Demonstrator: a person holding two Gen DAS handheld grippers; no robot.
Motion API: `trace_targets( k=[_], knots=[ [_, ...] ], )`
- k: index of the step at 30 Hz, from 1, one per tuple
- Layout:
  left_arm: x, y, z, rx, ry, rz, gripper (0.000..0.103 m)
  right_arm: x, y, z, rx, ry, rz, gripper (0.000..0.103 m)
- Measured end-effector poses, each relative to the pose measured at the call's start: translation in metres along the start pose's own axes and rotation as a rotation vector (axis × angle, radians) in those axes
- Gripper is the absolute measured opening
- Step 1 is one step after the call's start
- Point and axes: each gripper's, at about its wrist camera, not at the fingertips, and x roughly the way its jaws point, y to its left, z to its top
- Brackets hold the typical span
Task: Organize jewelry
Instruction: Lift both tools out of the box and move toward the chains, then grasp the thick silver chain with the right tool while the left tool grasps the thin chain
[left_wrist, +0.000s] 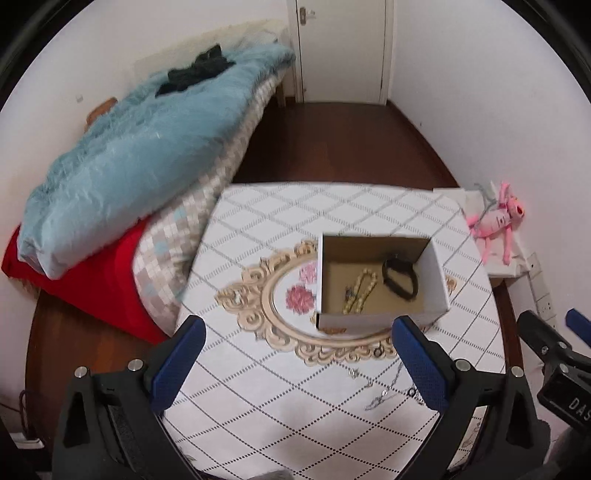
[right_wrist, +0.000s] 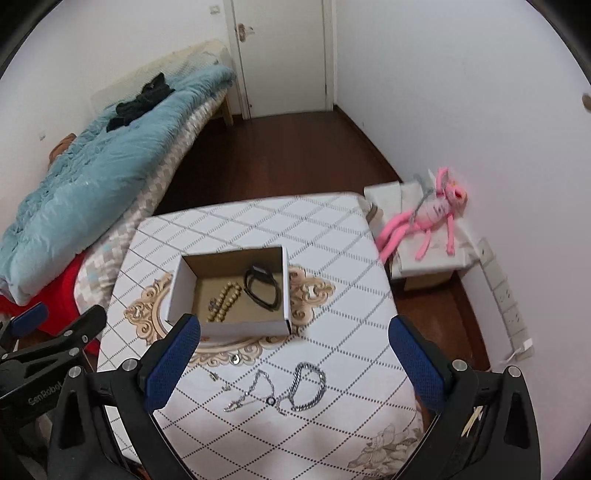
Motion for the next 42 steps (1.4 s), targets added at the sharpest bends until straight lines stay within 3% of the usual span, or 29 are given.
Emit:
trace_targets(
  k=[5,9,13,16,19,22,23,24,25,37,39,42],
  knots=[
    [0.043,-0.003,-0.028,0.004,0.107,-0.005,0.103,0.053,-0.025,-0.027,0.084,0.111,0.023,0.102],
    [0.077,-0.010,-0.051,0.031,0.191,0.015,0.103,0.105,-0.044,-0.058,0.122,0.227,0.001,0.079],
    [0.100,-0.015,-0.069,0.049,0.250,0.034,0.102,0.146,-0.056,-0.086,0.141,0.322,-0.013,0.074],
    [0.109,-0.019,-0.078,0.061,0.274,0.034,0.102,0.166,-0.057,-0.098,0.137,0.359,-0.018,0.064],
    [0.113,-0.025,-0.085,0.080,0.291,0.025,0.102,0.171,-0.049,-0.102,0.086,0.328,-0.042,0.045],
    [0.114,-0.034,-0.093,0.107,0.300,0.003,0.102,0.174,-0.034,-0.102,0.012,0.306,-0.092,0.036],
    [0.113,-0.036,-0.094,0.116,0.303,-0.005,0.097,0.173,-0.031,-0.103,-0.003,0.297,-0.080,0.018],
    [0.113,-0.039,-0.096,0.127,0.305,-0.012,0.093,0.173,-0.029,-0.103,-0.014,0.299,-0.079,0.007],
    [0.112,-0.044,-0.098,0.144,0.308,-0.027,0.089,0.172,-0.030,-0.103,-0.015,0.300,-0.072,0.007],
    [0.116,-0.084,-0.116,0.275,0.321,-0.139,0.089,0.147,-0.084,-0.109,0.140,0.279,-0.030,0.007],
    [0.118,-0.091,-0.117,0.294,0.319,-0.141,0.081,0.148,-0.087,-0.110,0.149,0.285,-0.026,0.007],
    [0.122,-0.099,-0.117,0.313,0.335,-0.155,0.059,0.152,-0.088,-0.111,0.155,0.293,-0.024,0.007]
  ],
)
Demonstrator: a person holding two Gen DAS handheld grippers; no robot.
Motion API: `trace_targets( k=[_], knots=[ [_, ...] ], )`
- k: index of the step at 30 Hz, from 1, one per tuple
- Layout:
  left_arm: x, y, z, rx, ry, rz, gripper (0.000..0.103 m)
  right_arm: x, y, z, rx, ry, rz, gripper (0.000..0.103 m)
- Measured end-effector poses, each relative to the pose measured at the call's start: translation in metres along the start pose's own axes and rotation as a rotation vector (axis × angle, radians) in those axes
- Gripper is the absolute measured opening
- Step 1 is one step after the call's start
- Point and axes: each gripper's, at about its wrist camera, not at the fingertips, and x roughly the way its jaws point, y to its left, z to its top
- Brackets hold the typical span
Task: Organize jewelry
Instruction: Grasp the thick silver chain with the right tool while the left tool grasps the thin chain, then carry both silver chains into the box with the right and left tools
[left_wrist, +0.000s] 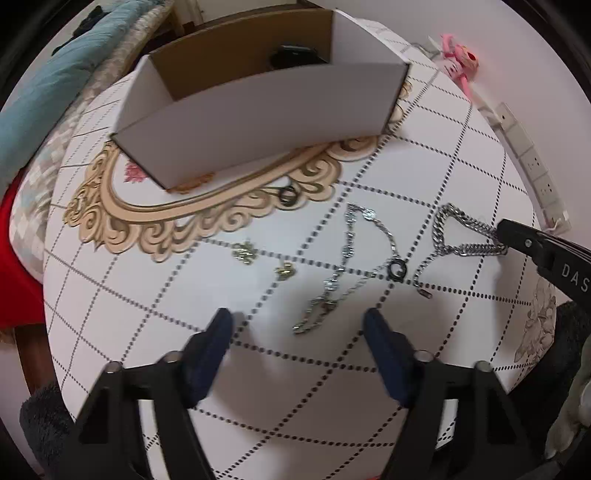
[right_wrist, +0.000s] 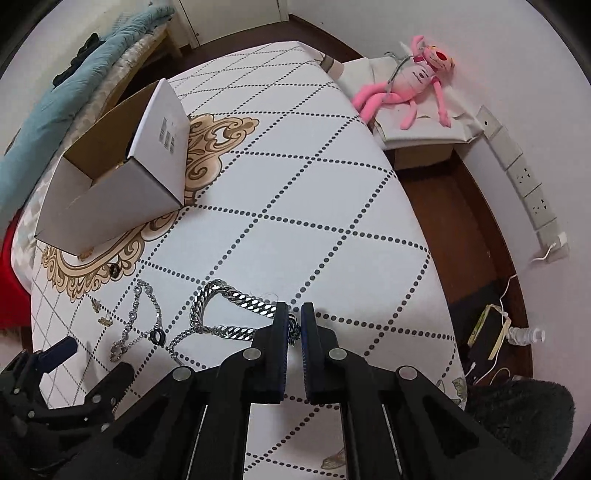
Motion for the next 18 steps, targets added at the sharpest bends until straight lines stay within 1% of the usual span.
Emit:
trace_targets(
  k=[2,3,5,6,8,12,18],
  knots=[
    [-0.001,-0.004,0.001,0.008,-0.011,-0.020,0.043,0.002,0.000,-0.001,0.004,0.008,0.001,0.007],
    [-0.001,-0.005,0.003,0.015,-0.012,-0.021,0.039,0.003,0.001,-0.001,0.006,0.010,0.001,0.007],
    [-0.002,-0.010,0.005,0.034,-0.019,-0.025,0.011,0.002,0.003,-0.001,0.009,0.009,-0.001,0.007],
    [-0.002,-0.012,0.007,0.040,-0.018,-0.029,0.005,0.002,0.003,-0.001,0.013,0.011,0.001,0.007],
    [-0.001,-0.015,0.011,0.042,-0.016,-0.035,0.003,0.002,0.002,0.000,0.021,0.014,0.009,0.007],
    [-0.009,-0.009,0.011,0.020,-0.039,-0.056,0.002,-0.004,0.001,0.001,0.027,0.011,0.037,0.007],
    [-0.044,0.010,0.013,-0.022,-0.092,-0.100,0.002,-0.027,0.009,0.003,0.012,-0.018,0.126,0.007]
  ],
)
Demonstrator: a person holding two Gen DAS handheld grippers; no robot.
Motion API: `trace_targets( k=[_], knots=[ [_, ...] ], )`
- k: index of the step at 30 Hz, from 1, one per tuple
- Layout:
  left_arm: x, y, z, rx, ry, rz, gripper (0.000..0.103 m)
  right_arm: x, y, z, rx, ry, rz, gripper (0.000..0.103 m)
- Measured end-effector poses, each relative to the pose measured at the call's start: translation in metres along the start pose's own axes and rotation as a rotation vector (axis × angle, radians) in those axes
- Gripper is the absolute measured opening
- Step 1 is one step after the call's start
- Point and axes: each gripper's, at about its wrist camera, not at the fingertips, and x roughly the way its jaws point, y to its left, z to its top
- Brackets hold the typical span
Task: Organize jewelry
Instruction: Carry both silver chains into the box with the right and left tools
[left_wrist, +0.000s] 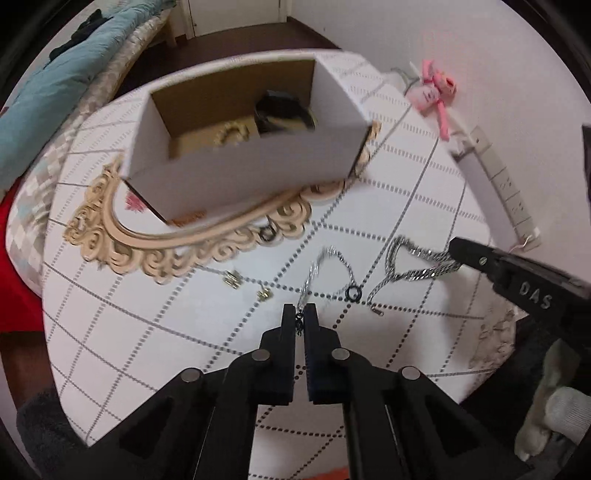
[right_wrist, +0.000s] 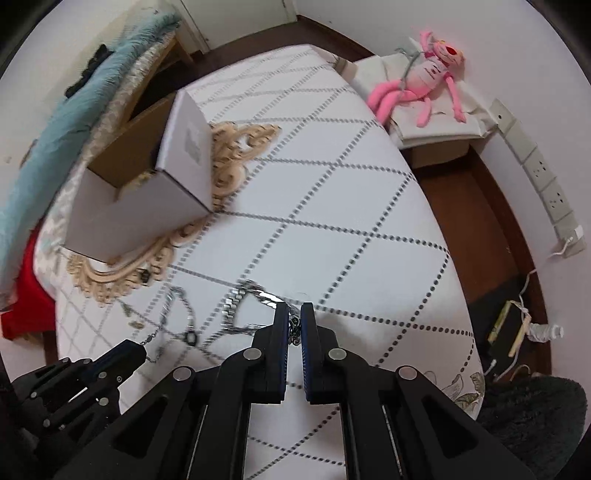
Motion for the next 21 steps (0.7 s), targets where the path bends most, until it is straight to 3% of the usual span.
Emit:
trace_targets(
  k=[13,21],
  knots=[
    [-0.086,0.020,0.024,-0.058,-0.156,-0.063,0.002,-0.045,0.034,0.017,-0.054,-0.058,0.152,0.004],
    [-0.131,0.037,0.057,-0.101,-0.247,-0.113,0.002,-0.091,0.069,0.048,-0.107,-0.127,0.265,0.004]
  ],
)
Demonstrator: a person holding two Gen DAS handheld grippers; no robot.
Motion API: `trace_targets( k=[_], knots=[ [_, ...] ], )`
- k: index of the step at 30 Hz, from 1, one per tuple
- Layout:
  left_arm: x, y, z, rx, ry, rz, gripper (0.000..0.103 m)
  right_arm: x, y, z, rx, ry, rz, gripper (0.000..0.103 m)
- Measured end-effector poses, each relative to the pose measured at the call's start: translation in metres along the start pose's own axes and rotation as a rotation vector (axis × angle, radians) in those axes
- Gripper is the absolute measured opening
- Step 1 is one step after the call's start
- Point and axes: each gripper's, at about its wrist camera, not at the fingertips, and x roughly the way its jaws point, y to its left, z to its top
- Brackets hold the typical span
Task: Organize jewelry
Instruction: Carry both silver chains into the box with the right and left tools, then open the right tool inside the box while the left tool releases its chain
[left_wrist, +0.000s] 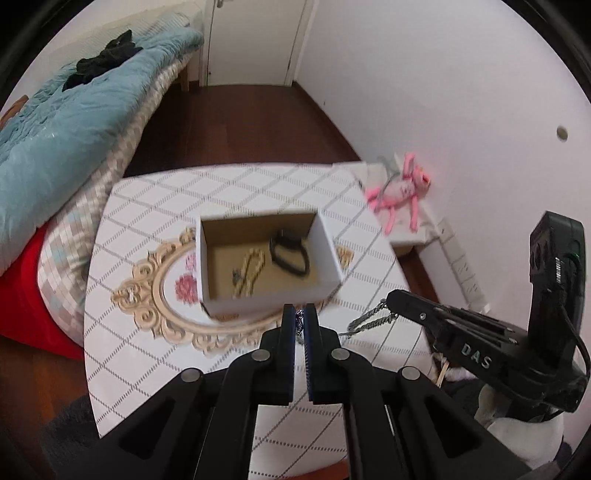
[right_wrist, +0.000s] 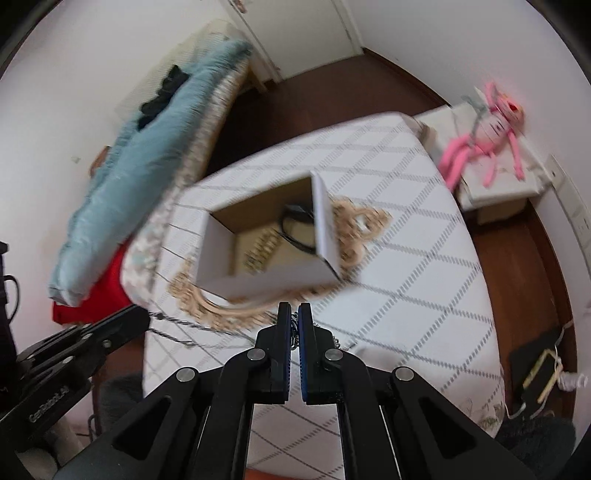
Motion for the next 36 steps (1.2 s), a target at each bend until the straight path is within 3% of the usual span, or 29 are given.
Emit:
trace_targets(
  k=[7,13,27,33,36],
  knots=[
    [-0.010,0.017,0.051,-0.012,-0.066,0.014,0.002,-0.016,0.042,0.053,-0.079,-0.063,0.054,0.004],
    [0.020,0.039,0.078,-0.023,-0.015,0.031,0.002,0.010,0.062,0.088,-0.125,-0.036,0.037,0.004],
    [0.117,0.091,0.102,-0.130,0.195,0.034,0.002,0.114,0.042,0.091,-0.081,0.185,-0.019,0.004],
    [0.135,0.105,0.106,-0.171,0.269,0.105,0.006,0.140,0.043,0.092,-0.088,0.275,-0.002,0.004],
    [0.135,0.105,0.101,-0.141,0.265,0.178,0.025,0.159,0.040,0.089,-0.122,0.347,-0.066,0.005]
  ],
)
